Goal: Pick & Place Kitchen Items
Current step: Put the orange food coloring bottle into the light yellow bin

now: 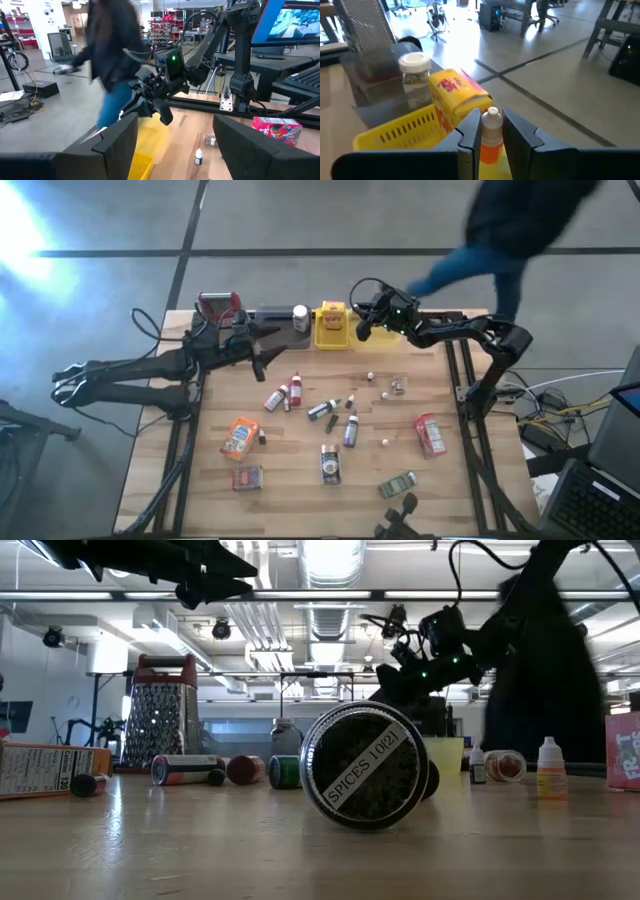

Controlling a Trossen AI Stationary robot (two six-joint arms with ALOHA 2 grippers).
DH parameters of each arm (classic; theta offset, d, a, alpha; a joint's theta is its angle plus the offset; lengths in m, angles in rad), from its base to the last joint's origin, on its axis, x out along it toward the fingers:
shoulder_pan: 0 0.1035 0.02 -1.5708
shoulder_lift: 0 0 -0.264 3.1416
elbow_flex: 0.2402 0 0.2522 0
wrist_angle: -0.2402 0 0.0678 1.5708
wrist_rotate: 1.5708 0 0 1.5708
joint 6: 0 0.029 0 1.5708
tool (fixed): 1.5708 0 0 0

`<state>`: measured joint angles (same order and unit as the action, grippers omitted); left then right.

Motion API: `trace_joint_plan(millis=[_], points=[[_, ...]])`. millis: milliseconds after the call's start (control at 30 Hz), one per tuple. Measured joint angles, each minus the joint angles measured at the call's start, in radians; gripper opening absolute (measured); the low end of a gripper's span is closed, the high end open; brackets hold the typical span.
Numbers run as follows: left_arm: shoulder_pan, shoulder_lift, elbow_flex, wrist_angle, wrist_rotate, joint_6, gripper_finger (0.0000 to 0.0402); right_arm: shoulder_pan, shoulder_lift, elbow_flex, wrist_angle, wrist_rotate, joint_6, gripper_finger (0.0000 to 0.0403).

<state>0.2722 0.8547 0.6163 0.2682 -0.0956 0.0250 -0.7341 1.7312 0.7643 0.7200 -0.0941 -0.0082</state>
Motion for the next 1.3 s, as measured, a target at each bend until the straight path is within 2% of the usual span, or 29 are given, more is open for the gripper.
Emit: trace_joint_plan(millis=[300,1300], points=[[0.0,0.0,0.0,-0.002,0.002,0.0,0.0264,0.001,0.031,0.0,-0.001,0.041,0.01,0.006],[0.0,0.0,0.0,-0.007,0.002,-0.003,0.0264,0.0,0.164,0.001,0.089,0.046,0.088,0.0059]])
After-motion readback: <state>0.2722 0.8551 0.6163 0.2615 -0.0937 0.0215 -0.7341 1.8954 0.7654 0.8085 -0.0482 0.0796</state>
